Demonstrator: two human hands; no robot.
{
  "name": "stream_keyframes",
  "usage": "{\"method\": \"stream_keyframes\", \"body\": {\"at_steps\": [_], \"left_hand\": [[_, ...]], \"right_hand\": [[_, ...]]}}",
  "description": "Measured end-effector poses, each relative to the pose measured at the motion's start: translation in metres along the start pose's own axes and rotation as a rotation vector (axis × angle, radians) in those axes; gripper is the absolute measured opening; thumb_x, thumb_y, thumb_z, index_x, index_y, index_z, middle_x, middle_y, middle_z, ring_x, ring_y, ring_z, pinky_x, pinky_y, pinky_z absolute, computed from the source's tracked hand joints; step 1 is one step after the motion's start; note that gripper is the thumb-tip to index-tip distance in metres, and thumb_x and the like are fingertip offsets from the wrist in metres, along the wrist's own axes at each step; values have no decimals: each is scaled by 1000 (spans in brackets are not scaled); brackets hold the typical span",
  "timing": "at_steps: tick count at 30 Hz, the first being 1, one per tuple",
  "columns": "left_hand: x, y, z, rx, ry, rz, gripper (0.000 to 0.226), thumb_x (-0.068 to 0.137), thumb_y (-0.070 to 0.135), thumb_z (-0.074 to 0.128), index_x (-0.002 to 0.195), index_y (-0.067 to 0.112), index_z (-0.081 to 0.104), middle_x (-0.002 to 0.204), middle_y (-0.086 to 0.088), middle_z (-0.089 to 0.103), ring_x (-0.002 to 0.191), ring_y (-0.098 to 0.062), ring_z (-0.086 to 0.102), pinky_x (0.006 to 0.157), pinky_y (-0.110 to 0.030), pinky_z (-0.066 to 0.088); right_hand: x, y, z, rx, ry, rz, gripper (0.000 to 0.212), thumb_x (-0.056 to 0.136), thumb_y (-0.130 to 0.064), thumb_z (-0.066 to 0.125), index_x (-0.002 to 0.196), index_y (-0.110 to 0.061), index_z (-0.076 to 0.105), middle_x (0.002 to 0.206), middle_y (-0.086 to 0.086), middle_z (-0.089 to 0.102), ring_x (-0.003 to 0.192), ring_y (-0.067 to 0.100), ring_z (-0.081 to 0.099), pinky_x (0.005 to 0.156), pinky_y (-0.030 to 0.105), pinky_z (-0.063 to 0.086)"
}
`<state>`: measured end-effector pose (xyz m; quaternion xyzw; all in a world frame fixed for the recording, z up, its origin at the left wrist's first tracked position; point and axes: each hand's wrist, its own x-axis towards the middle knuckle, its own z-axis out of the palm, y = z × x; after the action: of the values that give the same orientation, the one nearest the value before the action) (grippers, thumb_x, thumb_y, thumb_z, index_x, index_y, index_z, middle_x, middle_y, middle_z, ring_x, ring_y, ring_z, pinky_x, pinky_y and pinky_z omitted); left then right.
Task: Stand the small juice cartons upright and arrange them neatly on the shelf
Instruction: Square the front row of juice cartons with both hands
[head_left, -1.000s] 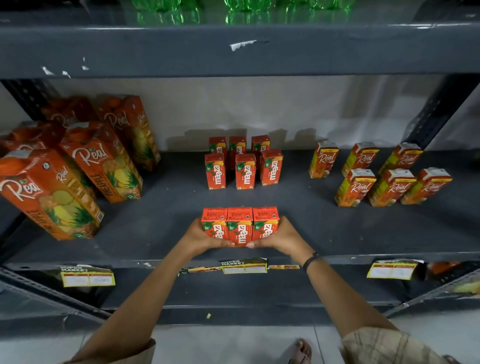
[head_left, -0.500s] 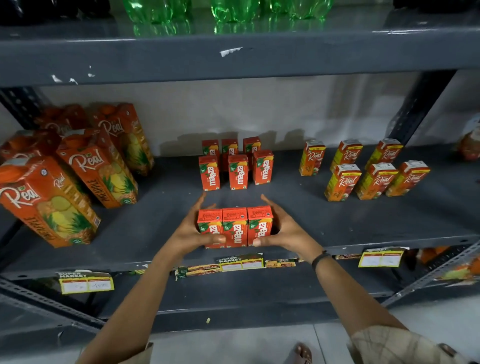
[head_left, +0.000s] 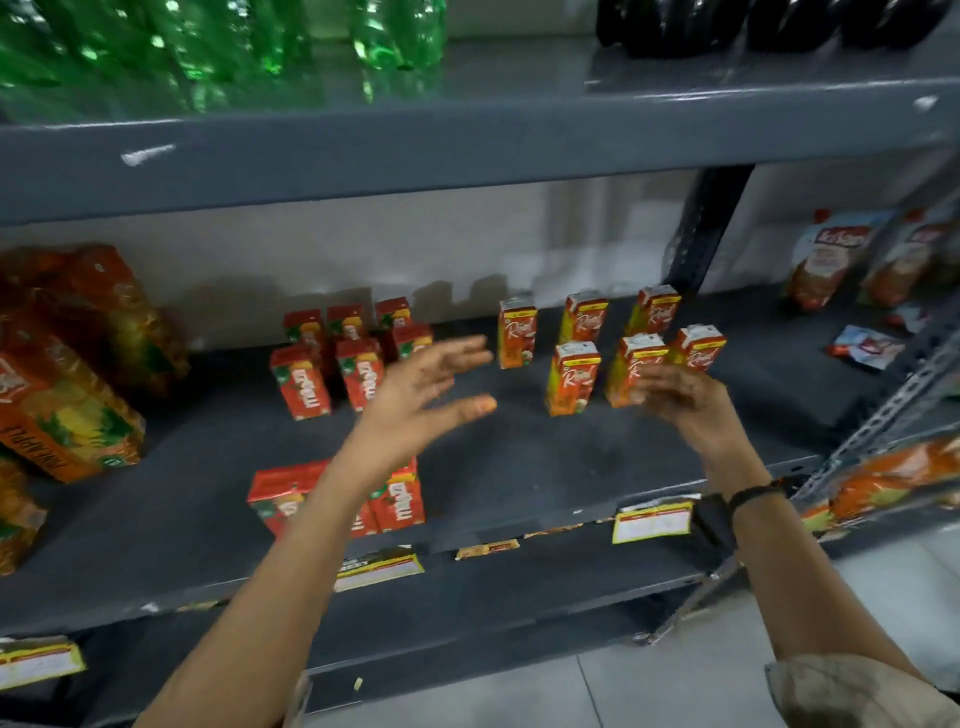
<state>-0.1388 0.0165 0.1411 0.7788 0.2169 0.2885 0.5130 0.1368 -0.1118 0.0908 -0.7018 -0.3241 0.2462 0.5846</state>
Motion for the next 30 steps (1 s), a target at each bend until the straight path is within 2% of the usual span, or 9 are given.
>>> {"method": "stream_keyframes", "body": {"at_steps": [3,6,8,12,16,21,24,28,30], "left_hand": [[38,-22,61,22,-92,-109,60,70,14,75,121,32,48,120,13,55,120,-5,51,103,-28,35],[69,-52,100,46,21,-221,77,70,10,76,136,16,37,136,-2,48,132,-20,41,103,-29,33],[84,-69,118,59,125,-288,87,67,11,79,139,14,31,146,-9,39,135,-24,36,110,-35,32],[106,-94,135,9,207,-340,95,62,10,83,140,15,30,144,-11,43,133,-26,40,112,-48,33],[122,-105,141,-88,275,-435,84,58,6,83,131,16,41,130,-8,56,118,-25,54,100,-43,46],[138,-96,163,-111,193,-490,61,62,1,80,113,19,52,102,1,64,98,-17,63,61,-15,52],[146,-92,177,-138,165,-502,73,61,-2,80,125,12,48,109,-2,61,102,-17,59,73,-26,53],[150,-90,181,-136,177,-521,76,58,-2,81,124,12,48,111,-3,60,103,-16,58,76,-23,52],[150,-89,181,-147,178,-531,76,58,-3,81,124,12,48,117,-8,61,107,-21,59,86,-37,54]], "right_hand": [[20,26,-43,-142,196,7,25,75,4,72,97,5,61,71,0,66,62,-3,64,63,9,51],[39,48,-83,-204,322,46,43,69,-7,80,106,2,60,93,13,64,84,22,61,75,28,53],[59,58,-105,-221,247,64,58,68,-2,80,121,-1,54,115,18,62,102,25,58,79,19,50],[100,65,-123,-231,-107,59,88,67,8,77,142,-7,32,145,11,39,127,21,41,99,29,36],[131,64,-113,-242,-362,52,81,65,11,78,136,-3,41,138,17,51,127,29,48,106,42,40],[136,68,-79,-252,-429,73,63,62,2,82,120,-2,58,120,20,64,112,31,61,101,50,46],[133,73,-64,-218,-429,42,65,62,-3,84,121,-5,58,120,17,65,112,28,61,99,46,48],[132,78,-60,-90,-460,86,65,62,3,82,122,-6,56,122,16,64,112,27,61,97,41,49],[132,76,-58,-72,-488,98,67,63,7,81,123,-5,54,125,17,62,113,26,60,97,40,48]]}}
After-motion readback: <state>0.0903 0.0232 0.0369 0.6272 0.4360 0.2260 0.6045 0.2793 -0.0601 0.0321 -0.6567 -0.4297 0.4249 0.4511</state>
